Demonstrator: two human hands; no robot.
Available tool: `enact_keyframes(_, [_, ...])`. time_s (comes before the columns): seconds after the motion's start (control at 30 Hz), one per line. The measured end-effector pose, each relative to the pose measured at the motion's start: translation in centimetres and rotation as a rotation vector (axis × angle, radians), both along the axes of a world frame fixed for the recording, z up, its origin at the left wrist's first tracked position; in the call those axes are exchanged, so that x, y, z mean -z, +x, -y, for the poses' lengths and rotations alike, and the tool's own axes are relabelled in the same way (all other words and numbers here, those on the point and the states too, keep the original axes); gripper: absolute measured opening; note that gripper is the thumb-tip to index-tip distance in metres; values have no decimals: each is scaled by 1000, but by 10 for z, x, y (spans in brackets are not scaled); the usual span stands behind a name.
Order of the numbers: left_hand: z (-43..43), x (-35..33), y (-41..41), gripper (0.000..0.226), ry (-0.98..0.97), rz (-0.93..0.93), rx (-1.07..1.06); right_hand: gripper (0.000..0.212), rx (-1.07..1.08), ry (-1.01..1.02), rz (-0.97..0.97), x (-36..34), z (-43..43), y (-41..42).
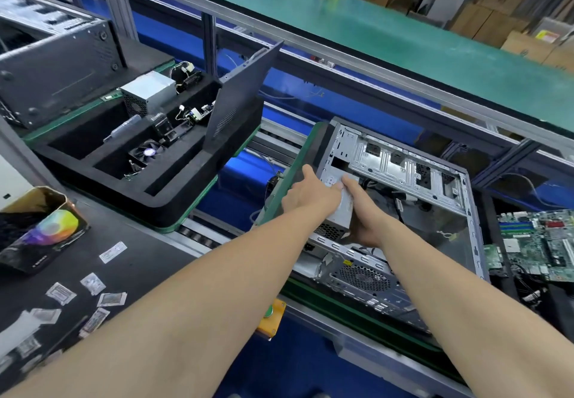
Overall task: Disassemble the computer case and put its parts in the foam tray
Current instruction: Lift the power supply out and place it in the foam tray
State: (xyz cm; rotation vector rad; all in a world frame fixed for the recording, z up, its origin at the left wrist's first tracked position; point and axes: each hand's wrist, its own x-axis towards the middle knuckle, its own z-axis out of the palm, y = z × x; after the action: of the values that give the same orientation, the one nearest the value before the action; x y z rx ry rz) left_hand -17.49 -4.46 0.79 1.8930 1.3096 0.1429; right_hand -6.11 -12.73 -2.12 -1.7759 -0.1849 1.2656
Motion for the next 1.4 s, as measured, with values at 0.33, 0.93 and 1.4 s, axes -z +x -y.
enact_keyframes(0.33, [-3,6,6,73,8,-30,5,68,-22,12,62,5,-9,0])
enact_keyframes(0.93, [-1,1,0,45,61,-44,49,113,-442,207,124,15,31,42])
enact_keyframes(1.4, [0,4,5,43,75,-46,9,164,-651,325,766,38,27,27])
